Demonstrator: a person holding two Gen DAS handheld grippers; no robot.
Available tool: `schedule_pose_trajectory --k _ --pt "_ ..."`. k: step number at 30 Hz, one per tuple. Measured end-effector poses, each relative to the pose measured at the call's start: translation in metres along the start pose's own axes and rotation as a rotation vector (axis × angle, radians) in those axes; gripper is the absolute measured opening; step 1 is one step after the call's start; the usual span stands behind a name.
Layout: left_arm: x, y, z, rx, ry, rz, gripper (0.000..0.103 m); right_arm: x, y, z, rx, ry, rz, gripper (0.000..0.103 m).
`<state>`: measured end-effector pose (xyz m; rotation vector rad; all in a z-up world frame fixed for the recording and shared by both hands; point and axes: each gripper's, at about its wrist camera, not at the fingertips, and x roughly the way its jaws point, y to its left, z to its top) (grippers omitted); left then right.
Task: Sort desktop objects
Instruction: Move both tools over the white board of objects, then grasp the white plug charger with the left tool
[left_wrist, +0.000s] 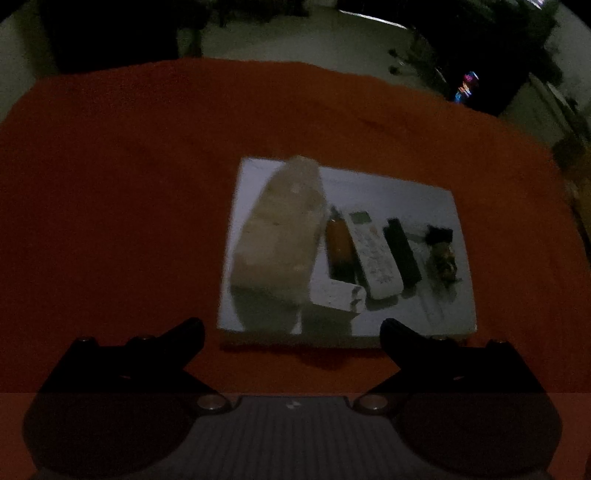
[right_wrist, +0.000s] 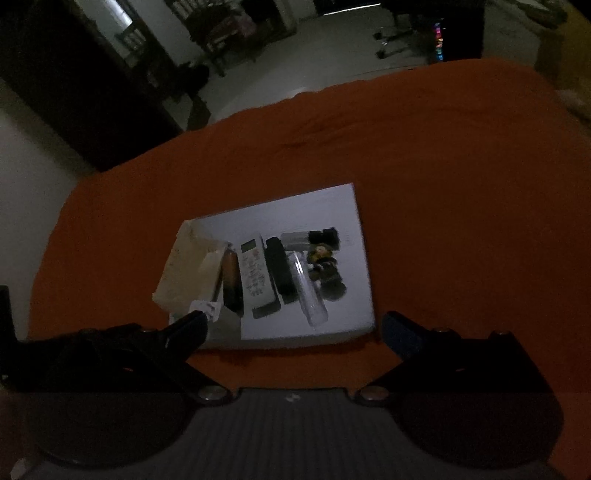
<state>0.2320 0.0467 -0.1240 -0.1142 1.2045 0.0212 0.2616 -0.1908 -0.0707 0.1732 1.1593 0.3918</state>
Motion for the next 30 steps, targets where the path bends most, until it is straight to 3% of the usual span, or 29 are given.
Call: schedule_pose_trajectory --k 6,8,13,15,22,24,29,30 --pt "0.042 -0.030 -0.004 0.144 0.008 -0.027 0.102 0.076 0.001 0.020 -0.061 0.071 -0.023 0.100" --pt "0.054 -0.041 -0.009 0.189 0.012 -0.024 0.102 0.099 -0.001 0.022 -0.096 0.099 -0.056 0.094" --pt "0.084 -0.054 -0.015 0.235 0.029 -0.004 0.100 0.150 -0.014 0.017 -0.106 0.182 -0.078 0.066" --pt "0.092 -0.055 -0.016 0.227 0.053 -0.010 0.099 0.163 -0.014 0.012 -0.119 0.210 -0.079 0.062" --pt "0.098 -0.050 -0.012 0.184 0.060 -0.025 0.099 0.180 -0.007 0.002 -0.172 0.242 -0.072 0.059" --pt "0.099 -0.048 -0.010 0.182 0.062 -0.022 0.090 0.184 -0.004 0.003 -0.184 0.245 -0.075 0.059" --pt "0.105 -0.046 -0.005 0.192 0.053 -0.037 0.089 0.197 0.004 0.004 -0.213 0.251 -0.105 0.059" --pt "0.106 -0.047 -0.004 0.203 0.050 -0.035 0.084 0.199 0.004 0.003 -0.213 0.255 -0.109 0.059"
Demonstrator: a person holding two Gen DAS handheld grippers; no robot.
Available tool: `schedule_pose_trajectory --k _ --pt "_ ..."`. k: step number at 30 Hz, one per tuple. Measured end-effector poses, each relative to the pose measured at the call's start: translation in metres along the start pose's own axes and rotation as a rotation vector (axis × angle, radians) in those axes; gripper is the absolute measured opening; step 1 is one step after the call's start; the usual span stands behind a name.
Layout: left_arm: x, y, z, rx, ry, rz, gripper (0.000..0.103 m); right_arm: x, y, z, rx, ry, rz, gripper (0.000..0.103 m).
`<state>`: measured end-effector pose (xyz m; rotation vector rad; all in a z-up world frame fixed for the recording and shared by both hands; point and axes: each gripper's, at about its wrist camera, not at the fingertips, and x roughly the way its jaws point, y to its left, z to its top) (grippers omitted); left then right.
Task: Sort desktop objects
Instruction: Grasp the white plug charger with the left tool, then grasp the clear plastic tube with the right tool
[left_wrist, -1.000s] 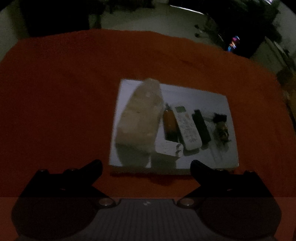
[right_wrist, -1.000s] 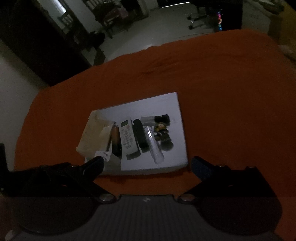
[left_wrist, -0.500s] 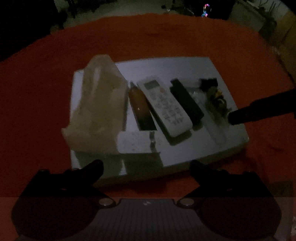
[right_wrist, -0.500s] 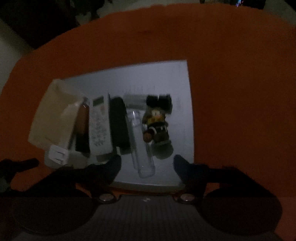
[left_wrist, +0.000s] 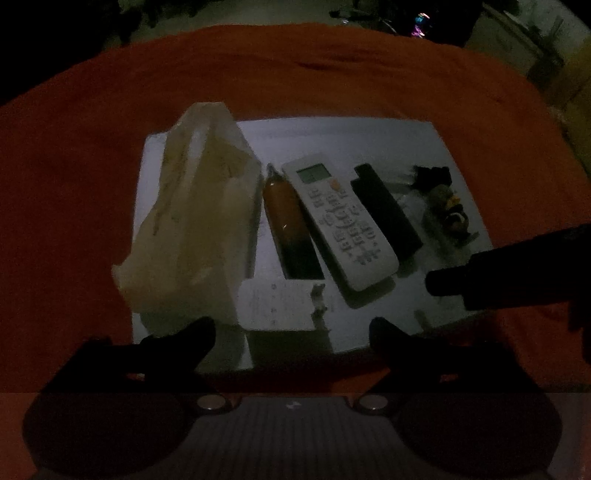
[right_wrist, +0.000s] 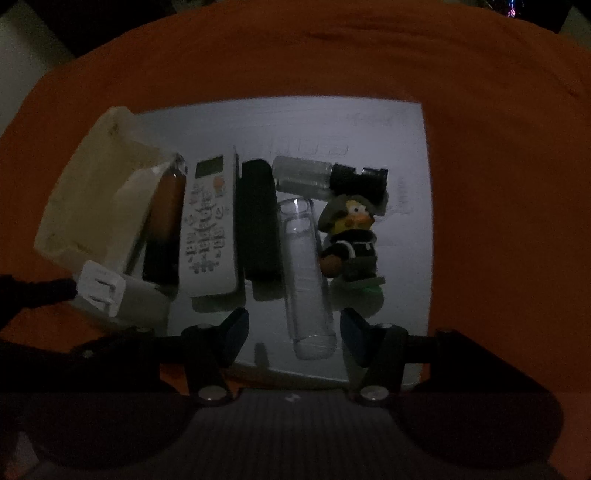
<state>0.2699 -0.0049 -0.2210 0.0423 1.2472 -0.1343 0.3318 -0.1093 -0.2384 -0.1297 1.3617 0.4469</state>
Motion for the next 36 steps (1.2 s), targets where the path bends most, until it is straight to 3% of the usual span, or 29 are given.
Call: schedule_pose_trajectory --k 6,11,13,14,23,28,31,36 --pt "0.006 -0.003 0.005 0.036 -0.031 0.005 0.052 0.011 0.000 -0.003 -0.015 0.008 -0.032 0.059" --pt "0.006 -0.002 0.002 0.032 -0.052 0.010 0.051 0.008 0.002 -0.003 -0.036 -0.027 -0.035 0.058" --pt "0.004 -0.003 -0.001 0.029 -0.047 0.006 0.051 0.006 0.004 -0.004 -0.050 -0.040 -0.043 0.033" --pt "0.003 -0.003 -0.004 0.034 -0.042 0.008 0.051 0.003 0.002 -0.006 -0.056 -0.041 -0.042 0.032" --pt "0.001 -0.006 -0.008 0.031 -0.036 0.020 0.052 -0.014 -0.004 -0.015 -0.086 -0.025 -0.056 0.034" --pt "0.004 -0.013 -0.004 0.061 -0.043 0.061 0.057 -0.018 -0.002 -0.001 -0.057 -0.044 -0.119 0.059" --pt "0.006 -0.015 -0.003 0.061 -0.036 0.062 0.057 -0.020 -0.001 0.009 -0.056 -0.047 -0.122 0.059" --pt "0.014 -0.019 -0.004 0.089 -0.009 0.080 0.060 -0.016 0.015 -0.017 -0.078 -0.022 -0.111 0.055"
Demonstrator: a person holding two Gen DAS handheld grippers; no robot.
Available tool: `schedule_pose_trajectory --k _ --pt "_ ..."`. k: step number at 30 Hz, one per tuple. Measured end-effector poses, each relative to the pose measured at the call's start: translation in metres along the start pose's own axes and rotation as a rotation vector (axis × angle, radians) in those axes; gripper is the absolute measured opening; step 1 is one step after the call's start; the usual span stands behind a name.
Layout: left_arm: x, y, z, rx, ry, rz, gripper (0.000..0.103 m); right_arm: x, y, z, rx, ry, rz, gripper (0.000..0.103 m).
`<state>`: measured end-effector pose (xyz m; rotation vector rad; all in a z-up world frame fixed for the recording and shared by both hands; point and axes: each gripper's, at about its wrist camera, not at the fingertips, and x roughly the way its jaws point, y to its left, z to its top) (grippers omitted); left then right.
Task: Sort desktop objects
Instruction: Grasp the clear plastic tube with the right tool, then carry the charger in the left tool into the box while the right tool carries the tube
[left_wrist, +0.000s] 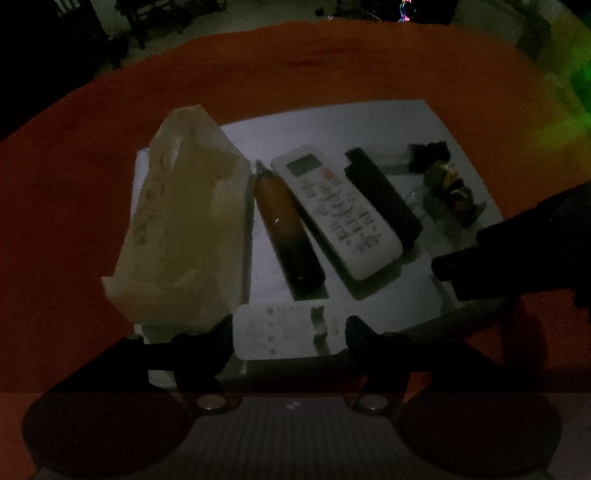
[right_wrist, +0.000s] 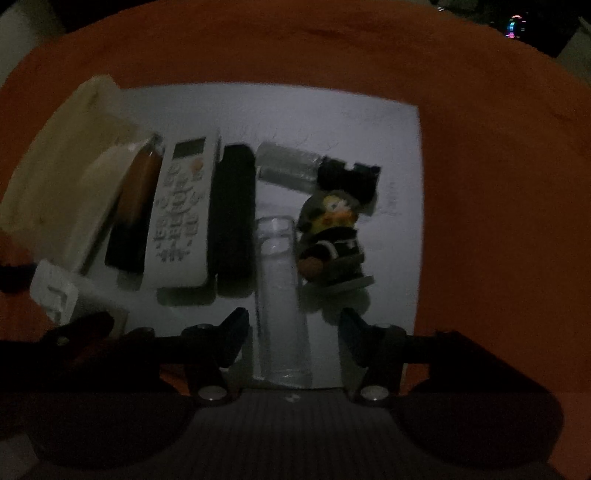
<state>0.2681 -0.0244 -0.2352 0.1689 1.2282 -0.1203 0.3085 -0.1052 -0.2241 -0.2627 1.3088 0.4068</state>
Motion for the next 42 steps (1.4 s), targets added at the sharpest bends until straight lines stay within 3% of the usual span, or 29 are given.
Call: schedule_pose_trajectory --k 2,3,9,17,22,30,35,42 --pt "0.002 0.002 -0.002 -0.012 0.006 -0.004 0.052 -0.004 0.005 -0.003 -0.032 -0.013 -0.002 0.043" --pt "0.001 0.004 -0.002 -0.022 0.001 -0.010 0.052 -0.006 0.007 -0.004 -0.049 -0.020 -0.003 0.032" --pt "-0.012 0.011 -0.003 -0.052 -0.035 -0.030 0.051 -0.028 0.011 -0.012 -0.039 -0.037 0.027 0.032" --pt "-0.058 0.024 -0.019 -0.114 -0.081 -0.128 0.051 -0.094 0.003 -0.045 0.060 -0.119 0.156 0.032" --pt "-0.098 0.030 -0.046 -0.134 -0.129 -0.202 0.051 -0.133 0.002 -0.070 0.103 -0.159 0.212 0.032" --pt "-0.147 0.026 -0.113 -0.134 -0.133 -0.216 0.051 -0.188 0.008 -0.137 0.108 -0.198 0.285 0.032" --pt "-0.155 0.014 -0.155 -0.165 -0.103 -0.242 0.051 -0.176 0.022 -0.168 0.135 -0.174 0.310 0.032" --pt "-0.139 -0.002 -0.180 -0.137 -0.078 -0.214 0.051 -0.153 0.053 -0.194 0.093 -0.120 0.275 0.032"
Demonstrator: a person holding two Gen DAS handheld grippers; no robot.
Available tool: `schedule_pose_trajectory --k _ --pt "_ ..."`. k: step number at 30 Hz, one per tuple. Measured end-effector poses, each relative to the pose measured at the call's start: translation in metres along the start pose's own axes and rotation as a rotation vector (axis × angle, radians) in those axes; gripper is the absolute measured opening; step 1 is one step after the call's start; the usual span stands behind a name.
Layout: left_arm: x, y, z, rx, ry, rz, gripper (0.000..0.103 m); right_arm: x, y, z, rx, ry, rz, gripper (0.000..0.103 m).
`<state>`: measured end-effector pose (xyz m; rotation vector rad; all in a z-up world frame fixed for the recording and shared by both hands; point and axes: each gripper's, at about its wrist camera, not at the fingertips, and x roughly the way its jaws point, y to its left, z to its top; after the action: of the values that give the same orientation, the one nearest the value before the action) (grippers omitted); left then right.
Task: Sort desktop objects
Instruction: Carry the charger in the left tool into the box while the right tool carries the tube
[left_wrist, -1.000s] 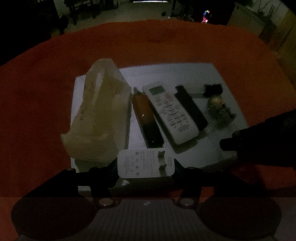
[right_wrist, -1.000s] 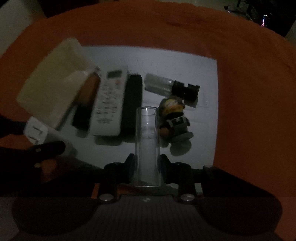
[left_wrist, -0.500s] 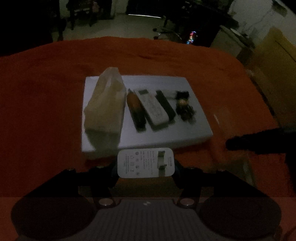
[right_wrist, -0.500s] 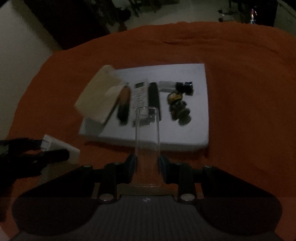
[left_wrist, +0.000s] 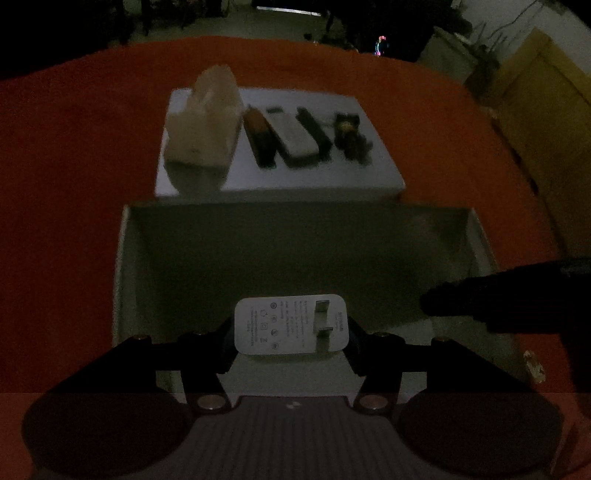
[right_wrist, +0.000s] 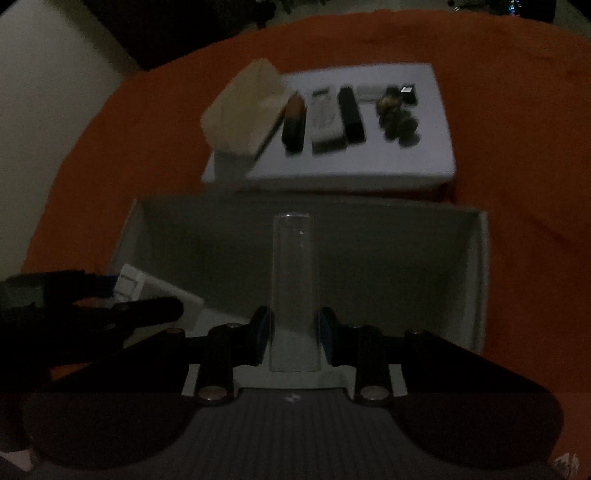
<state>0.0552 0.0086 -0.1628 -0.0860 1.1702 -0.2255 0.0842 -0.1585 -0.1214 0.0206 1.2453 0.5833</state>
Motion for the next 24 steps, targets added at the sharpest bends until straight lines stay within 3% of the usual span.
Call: schedule_pose_trajectory --k 17,24 --pt "0.042 -0.001 -0.045 0.031 0.162 0.034 0.051 0.063 0.001 -0.058 -0.033 0.193 -0.062 0.032" --pt "0.054 0.001 -0.051 0.023 0.194 0.053 0.051 0.073 0.002 -0.061 -0.053 0.200 -0.082 0.032"
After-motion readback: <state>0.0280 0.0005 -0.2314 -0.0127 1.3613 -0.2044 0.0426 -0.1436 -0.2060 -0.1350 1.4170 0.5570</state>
